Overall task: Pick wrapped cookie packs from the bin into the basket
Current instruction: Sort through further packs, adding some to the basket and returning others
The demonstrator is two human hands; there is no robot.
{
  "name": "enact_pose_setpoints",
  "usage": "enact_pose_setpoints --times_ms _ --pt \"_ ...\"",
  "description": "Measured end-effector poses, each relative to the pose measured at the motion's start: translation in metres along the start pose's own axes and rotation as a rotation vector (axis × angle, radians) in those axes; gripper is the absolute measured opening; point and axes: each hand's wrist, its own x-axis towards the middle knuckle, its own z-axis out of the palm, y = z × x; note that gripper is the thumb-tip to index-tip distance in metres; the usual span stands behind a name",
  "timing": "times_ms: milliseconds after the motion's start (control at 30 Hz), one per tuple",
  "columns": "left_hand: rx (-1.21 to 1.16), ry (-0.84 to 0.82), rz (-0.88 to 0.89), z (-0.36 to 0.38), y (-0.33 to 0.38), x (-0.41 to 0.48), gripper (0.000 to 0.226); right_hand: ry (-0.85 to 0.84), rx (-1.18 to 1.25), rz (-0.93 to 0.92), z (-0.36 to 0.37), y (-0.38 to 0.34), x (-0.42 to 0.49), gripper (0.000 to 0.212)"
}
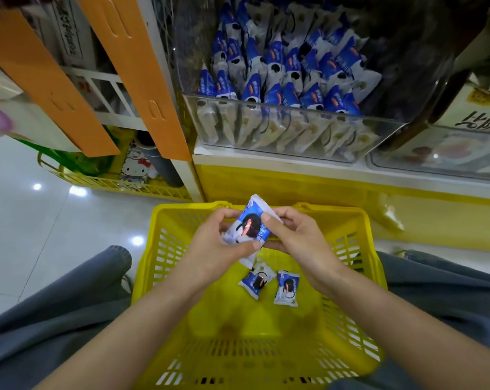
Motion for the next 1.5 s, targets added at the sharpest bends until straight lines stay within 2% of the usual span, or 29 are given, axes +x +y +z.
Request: enact_pose_setpoints --times_ms 67,167,267,333,400,467,533,633,767,900,1033,1167,1267,1400,1500 --pt "-0.096 0.029 -0.014 -0.001 -0.002 0.0 0.044 0.039 0.112 0.049 0.001 0.001 0.0 0.017" --pt "-0.253 0.085 -0.062 -0.003 -0.002 0.002 0.021 0.042 0.213 0.145 0.003 0.004 -0.001 0.012" --pt "-0.186 0.161 -0.034 -0.007 -0.008 0.006 0.008 -0.079 0.013 0.26 0.004 0.008 -0.004 0.013" --pt "-0.063 0.177 0.028 -0.01 -0.011 0.007 0.008 -0.166 -0.229 0.296 0.004 0.013 -0.007 0.029" --pt "0.073 0.15 0.098 -0.012 -0.014 0.007 0.008 -0.159 -0.496 0.203 0.006 0.02 -0.007 0.048" --pt "0.23 0.107 0.152 -0.013 -0.017 0.006 0.017 -0.126 -0.559 0.063 0.009 0.022 -0.007 0.057" --pt "0.3 0.04 0.145 -0.013 -0.02 0.006 0.021 -0.14 -0.506 -0.028 0.011 0.02 -0.008 0.049" --pt "0.195 -0.075 0.073 -0.01 -0.021 0.003 0.014 -0.1 -0.504 -0.103 0.01 0.019 -0.007 0.022" --pt "0.156 -0.06 0.052 -0.01 -0.023 0.003 0.018 -0.063 -0.433 -0.121 0.011 0.018 -0.007 0.006" --pt "0.159 -0.028 0.052 -0.011 -0.025 0.004 0.023 -0.034 -0.469 -0.208 0.014 0.017 -0.007 0.016" --pt "0.202 -0.017 0.072 -0.01 -0.027 0.004 0.026 -0.023 -0.763 -0.482 0.011 0.017 -0.011 0.013" --pt "0.114 -0.011 0.065 -0.009 -0.022 0.003 0.019 0.008 -0.891 -0.579 0.01 0.014 -0.01 0.014" --pt "-0.067 -0.047 0.0 -0.009 -0.016 0.002 0.006 0.049 -0.812 -0.569 0.009 0.013 -0.006 0.012" --pt "-0.036 -0.081 -0.068 -0.011 -0.014 0.002 0.035 0.11 -0.557 -0.432 0.008 0.011 -0.002 0.011" --pt "-0.075 -0.014 -0.066 -0.011 -0.014 0.002 0.043 0.127 -0.329 -0.283 0.009 0.009 0.002 0.017"
